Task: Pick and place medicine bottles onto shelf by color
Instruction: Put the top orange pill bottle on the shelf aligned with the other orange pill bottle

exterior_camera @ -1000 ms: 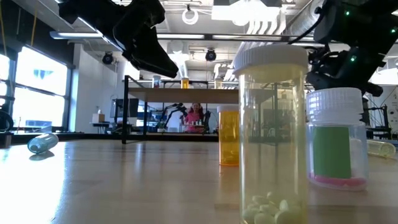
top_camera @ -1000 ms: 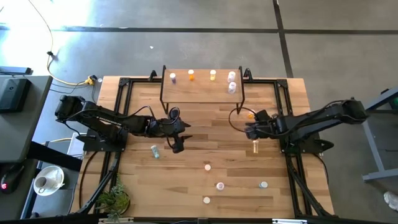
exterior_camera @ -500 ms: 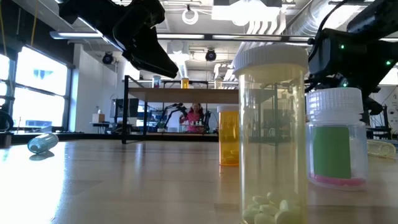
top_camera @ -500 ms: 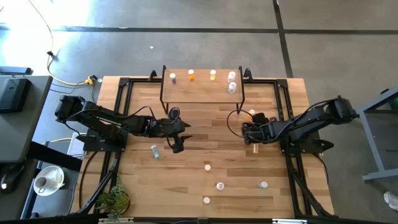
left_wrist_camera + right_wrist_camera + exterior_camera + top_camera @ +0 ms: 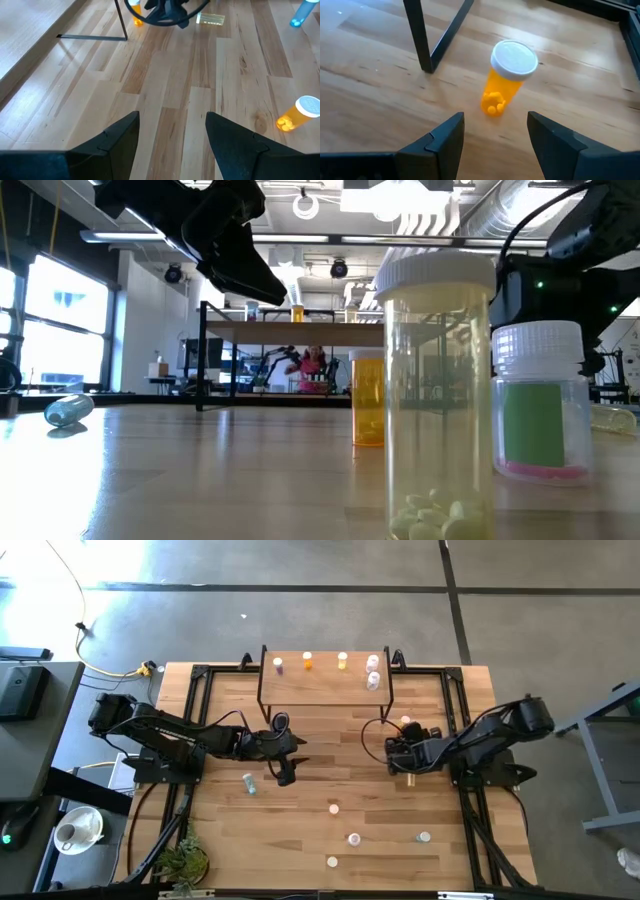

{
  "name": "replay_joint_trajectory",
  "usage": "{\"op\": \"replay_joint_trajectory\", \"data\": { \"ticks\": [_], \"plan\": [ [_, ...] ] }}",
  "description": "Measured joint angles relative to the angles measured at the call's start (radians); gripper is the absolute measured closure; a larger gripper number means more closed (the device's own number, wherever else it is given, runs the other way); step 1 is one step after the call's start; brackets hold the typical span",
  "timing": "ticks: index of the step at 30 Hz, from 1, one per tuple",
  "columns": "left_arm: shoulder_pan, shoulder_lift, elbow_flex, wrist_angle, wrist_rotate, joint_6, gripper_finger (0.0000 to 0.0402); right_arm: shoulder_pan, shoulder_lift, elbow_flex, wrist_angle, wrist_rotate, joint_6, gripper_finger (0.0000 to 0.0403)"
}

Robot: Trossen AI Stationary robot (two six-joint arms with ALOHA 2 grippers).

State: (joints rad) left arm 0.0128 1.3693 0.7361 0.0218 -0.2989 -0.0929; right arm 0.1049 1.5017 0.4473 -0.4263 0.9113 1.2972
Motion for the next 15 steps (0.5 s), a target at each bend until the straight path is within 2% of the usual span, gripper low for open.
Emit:
{"op": "replay_joint_trajectory", "data": {
  "ticks": [11,15],
  "plan": [
    [0.0,0.0,0.0,0.0,0.0,0.0,0.0184,-0.038,0.159,0.0,0.166,0.06,0.004,0.0195],
    [0.0,0.0,0.0,0.0,0.0,0.0,0.0184,-0.039,0.186,0.0,0.194,0.073,0.004,0.022]
  ]
}}
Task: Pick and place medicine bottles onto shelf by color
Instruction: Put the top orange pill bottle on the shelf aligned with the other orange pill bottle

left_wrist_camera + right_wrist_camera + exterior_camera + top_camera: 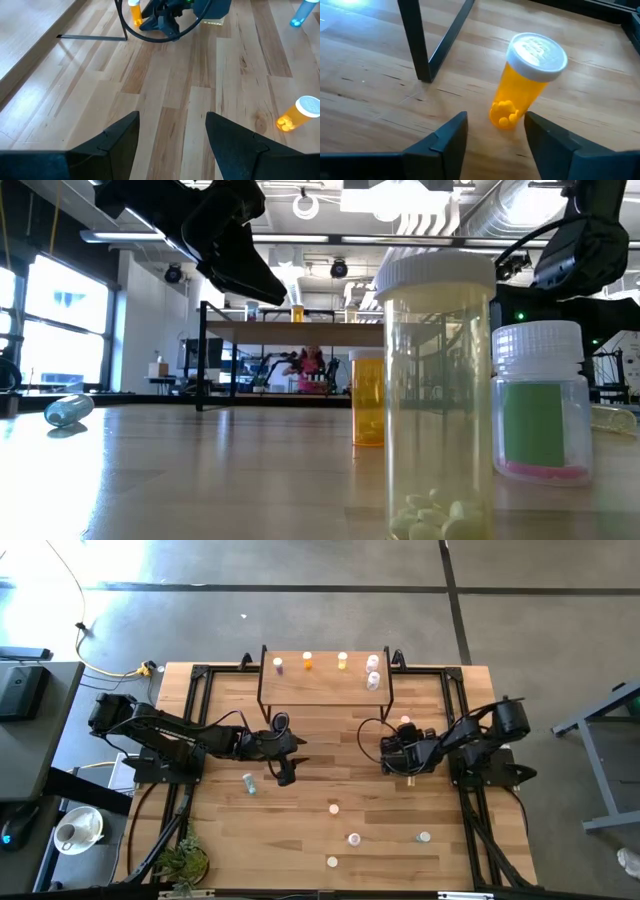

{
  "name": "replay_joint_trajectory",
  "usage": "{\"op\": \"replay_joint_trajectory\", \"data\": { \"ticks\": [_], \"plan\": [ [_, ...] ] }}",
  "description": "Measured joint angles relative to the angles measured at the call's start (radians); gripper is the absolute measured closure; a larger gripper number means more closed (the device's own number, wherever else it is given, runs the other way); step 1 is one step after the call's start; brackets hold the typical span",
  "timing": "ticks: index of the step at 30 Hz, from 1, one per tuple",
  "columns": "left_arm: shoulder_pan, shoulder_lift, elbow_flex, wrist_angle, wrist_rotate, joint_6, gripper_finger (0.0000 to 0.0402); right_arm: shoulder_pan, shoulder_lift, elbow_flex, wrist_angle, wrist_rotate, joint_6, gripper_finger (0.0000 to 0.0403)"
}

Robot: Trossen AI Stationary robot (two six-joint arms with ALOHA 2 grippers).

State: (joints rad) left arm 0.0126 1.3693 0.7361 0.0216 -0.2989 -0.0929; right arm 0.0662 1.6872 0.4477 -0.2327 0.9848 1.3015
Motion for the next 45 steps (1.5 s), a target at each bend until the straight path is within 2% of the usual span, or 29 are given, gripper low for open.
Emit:
{"op": "replay_joint_trajectory", "data": {
  "ticks": [8,19,32,37,45],
  "plan": [
    [0.0,0.0,0.0,0.0,-0.002,0.0,0.0184,0.0,-0.002,0.002,0.01,-0.023,-0.024,0.031],
    [0.0,0.0,0.0,-0.003,-0.003,0.0,0.0184,0.037,-0.035,0.003,0.013,-0.078,-0.053,0.0398],
    [0.0,0.0,0.0,-0.006,-0.003,0.0,0.0184,0.053,-0.086,0.003,-0.049,-0.136,-0.002,0.0391],
    [0.0,0.0,0.0,-0.01,-0.003,0.0,0.0184,0.093,-0.145,0.003,-0.139,-0.176,0.052,0.0391],
    [0.0,0.0,0.0,-0.01,-0.003,0.0,0.0184,0.104,-0.259,0.003,-0.267,-0.172,0.075,0.0384]
  ]
}}
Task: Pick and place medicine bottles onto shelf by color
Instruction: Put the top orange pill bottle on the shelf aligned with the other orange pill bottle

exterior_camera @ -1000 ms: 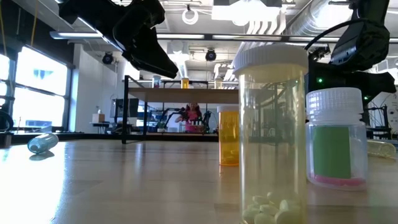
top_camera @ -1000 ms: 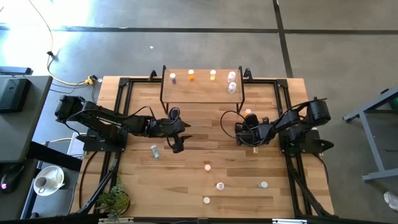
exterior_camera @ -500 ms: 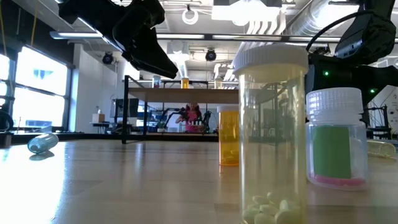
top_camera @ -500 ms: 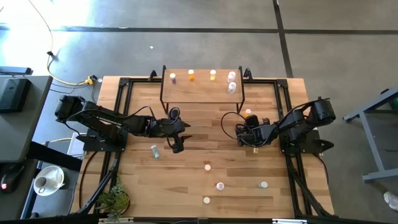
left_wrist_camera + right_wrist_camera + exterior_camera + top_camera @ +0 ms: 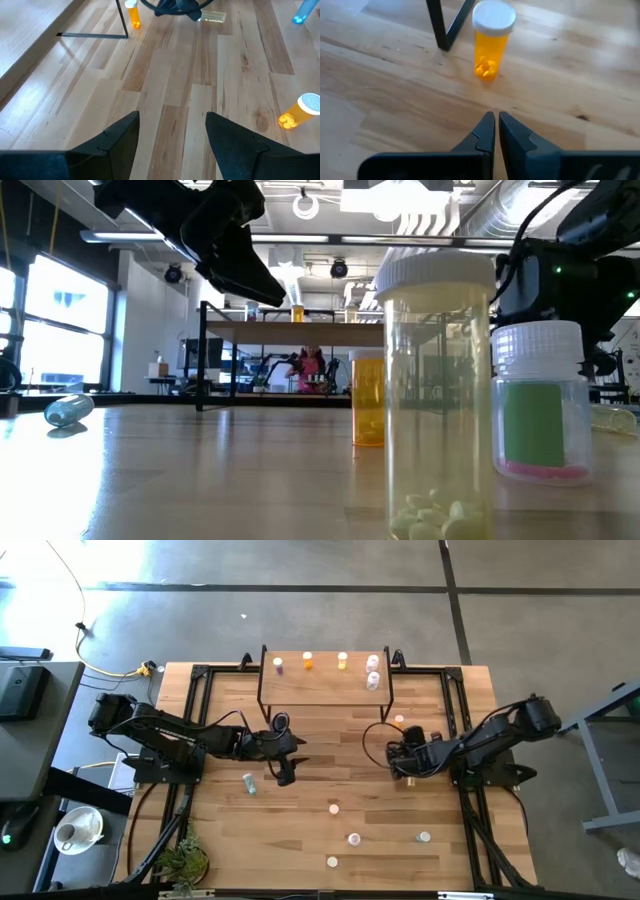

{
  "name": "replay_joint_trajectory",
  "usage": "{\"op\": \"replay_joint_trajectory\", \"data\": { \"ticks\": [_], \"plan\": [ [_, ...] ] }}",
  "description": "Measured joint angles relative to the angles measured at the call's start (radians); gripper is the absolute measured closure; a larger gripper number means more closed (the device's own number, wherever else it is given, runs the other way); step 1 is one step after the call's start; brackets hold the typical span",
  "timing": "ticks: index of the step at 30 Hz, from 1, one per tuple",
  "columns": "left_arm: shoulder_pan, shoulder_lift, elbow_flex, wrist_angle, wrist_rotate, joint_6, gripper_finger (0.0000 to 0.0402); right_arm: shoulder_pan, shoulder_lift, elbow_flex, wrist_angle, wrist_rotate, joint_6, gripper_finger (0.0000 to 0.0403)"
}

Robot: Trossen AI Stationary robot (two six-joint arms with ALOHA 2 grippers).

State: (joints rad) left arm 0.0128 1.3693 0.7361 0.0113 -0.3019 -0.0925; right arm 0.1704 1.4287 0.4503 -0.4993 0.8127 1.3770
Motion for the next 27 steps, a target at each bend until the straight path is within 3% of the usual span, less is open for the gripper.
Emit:
{"op": "replay_joint_trajectory", "data": {
  "ticks": [4,9,16,27],
  "plan": [
    [0.0,0.0,0.0,0.0,0.0,0.0,0.0184,-0.024,-0.061,0.0,-0.079,-0.01,-0.008,0.035],
    [0.0,0.0,0.0,0.0,0.0,0.0,0.0184,-0.069,-0.134,0.0,-0.141,-0.046,-0.076,0.0277],
    [0.0,0.0,0.0,0.001,0.0,0.0,0.0184,-0.126,-0.168,-0.013,0.01,-0.047,-0.352,0.0187],
    [0.0,0.0,0.0,0.001,0.002,0.0,0.0184,-0.158,-0.168,-0.177,0.385,-0.055,-0.452,0.0183]
  ]
}}
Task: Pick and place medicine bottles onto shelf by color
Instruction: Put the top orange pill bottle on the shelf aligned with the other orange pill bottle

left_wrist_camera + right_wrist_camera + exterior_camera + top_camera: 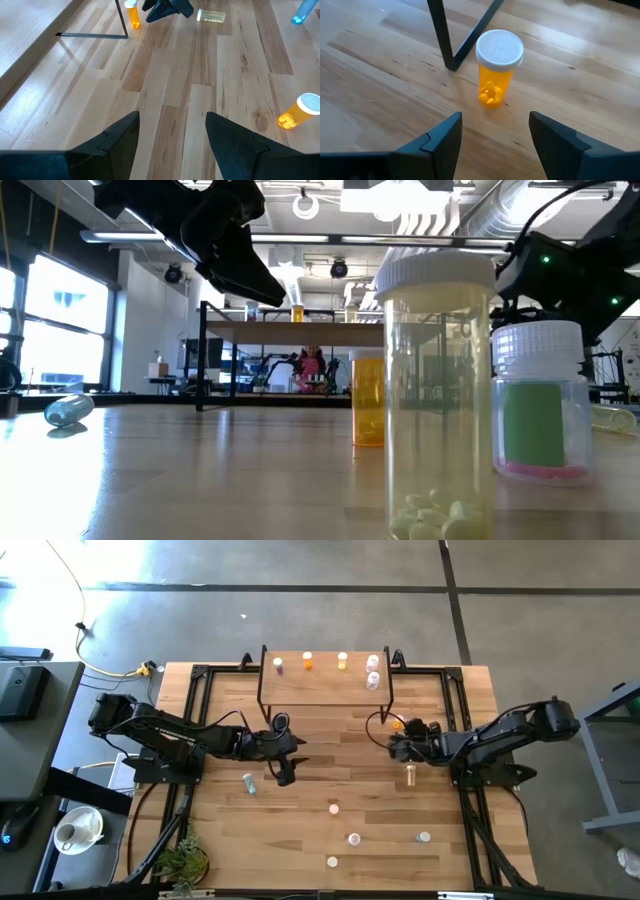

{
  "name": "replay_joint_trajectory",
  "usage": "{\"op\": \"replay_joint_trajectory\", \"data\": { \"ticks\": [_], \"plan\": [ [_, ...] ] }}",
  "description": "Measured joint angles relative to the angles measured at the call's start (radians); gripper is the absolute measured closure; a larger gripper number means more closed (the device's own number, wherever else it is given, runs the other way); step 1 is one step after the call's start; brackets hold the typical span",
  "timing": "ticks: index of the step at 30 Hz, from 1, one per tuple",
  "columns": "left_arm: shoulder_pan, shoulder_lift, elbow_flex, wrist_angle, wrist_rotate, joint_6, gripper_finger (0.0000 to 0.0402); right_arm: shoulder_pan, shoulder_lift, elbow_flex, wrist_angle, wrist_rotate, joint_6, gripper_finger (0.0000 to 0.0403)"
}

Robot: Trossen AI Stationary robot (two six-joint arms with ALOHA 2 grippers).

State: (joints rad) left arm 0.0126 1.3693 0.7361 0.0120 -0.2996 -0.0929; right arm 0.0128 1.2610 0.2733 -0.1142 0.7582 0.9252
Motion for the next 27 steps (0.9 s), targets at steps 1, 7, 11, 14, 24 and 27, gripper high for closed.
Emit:
{"op": "replay_joint_trajectory", "data": {
  "ticks": [1,7,11,14,24,27],
  "plan": [
    [0.0,0.0,0.0,0.0,-0.001,0.0,0.0184,0.0,0.0,-0.017,0.043,0.002,-0.011,0.0182],
    [0.0,0.0,0.0,0.0,-0.002,0.0,0.0184,0.0,0.0,-0.091,0.243,0.038,-0.094,0.0183],
    [0.0,0.0,0.0,0.0,-0.002,0.0,0.0184,-0.001,0.0,-0.108,0.281,0.061,-0.104,0.0182],
    [0.0,0.0,0.0,0.0,-0.002,0.0,0.0184,-0.014,0.002,-0.109,0.29,0.064,-0.106,0.0182],
    [0.0,0.0,0.0,0.0,-0.001,0.0,0.0184,-0.059,0.003,-0.109,0.352,0.056,-0.175,0.0183],
    [0.0,0.0,0.0,0.0,-0.001,0.0,0.0184,-0.066,0.003,-0.109,0.352,0.055,-0.175,0.0183]
  ]
}}
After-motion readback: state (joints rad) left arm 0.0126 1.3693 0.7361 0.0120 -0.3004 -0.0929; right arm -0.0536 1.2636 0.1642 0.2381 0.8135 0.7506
